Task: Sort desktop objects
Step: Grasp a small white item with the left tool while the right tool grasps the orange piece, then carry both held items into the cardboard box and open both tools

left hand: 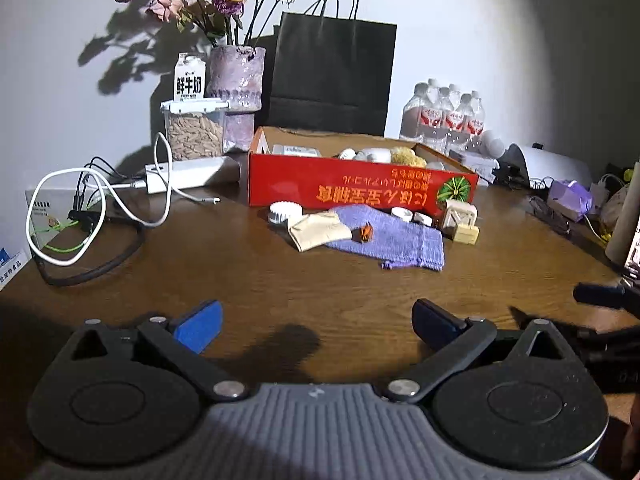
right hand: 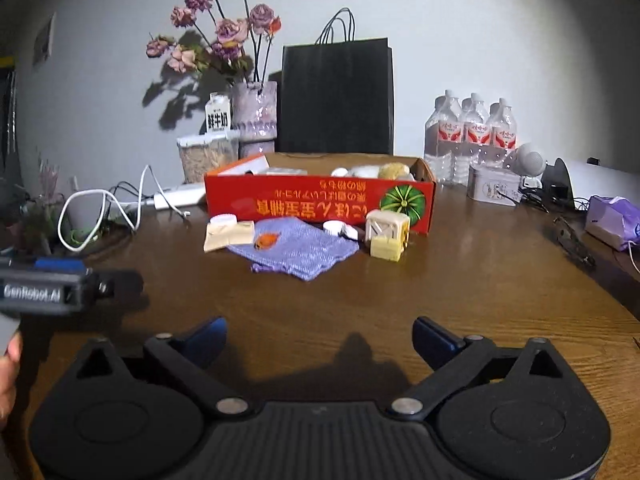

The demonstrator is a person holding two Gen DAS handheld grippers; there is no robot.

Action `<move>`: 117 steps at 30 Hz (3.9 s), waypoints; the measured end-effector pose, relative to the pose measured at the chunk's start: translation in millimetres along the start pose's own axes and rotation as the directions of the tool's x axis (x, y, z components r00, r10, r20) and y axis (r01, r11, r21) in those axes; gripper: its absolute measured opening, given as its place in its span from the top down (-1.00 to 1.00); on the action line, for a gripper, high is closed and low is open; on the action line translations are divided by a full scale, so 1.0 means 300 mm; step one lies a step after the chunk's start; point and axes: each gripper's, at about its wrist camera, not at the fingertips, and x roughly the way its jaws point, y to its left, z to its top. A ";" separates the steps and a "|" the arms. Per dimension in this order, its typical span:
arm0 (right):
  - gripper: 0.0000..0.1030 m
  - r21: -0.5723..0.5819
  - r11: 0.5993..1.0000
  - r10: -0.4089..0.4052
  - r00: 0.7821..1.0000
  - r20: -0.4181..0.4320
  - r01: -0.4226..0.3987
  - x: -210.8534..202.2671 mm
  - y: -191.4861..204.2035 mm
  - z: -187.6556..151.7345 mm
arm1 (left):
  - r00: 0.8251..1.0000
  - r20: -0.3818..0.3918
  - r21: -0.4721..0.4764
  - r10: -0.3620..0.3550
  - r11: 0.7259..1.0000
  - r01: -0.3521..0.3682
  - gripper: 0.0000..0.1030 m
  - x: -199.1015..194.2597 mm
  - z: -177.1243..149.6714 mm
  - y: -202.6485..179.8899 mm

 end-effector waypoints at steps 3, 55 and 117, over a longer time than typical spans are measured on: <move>-0.90 0.067 0.998 0.011 1.000 -0.021 -0.009 0.020 -0.016 0.011 | 1.000 0.024 -0.008 -0.016 1.000 0.016 -1.00 0.012 0.015 0.000; 0.71 -0.043 0.994 0.097 0.988 -0.119 -0.102 0.246 0.020 0.154 | 0.996 -0.089 -0.038 -0.015 0.999 0.011 0.67 0.203 0.124 0.057; 0.49 0.095 0.995 0.058 0.958 -0.279 -0.033 1.135 -0.180 0.817 | 0.960 -0.254 -0.164 -0.120 0.983 0.080 0.79 1.137 0.723 0.007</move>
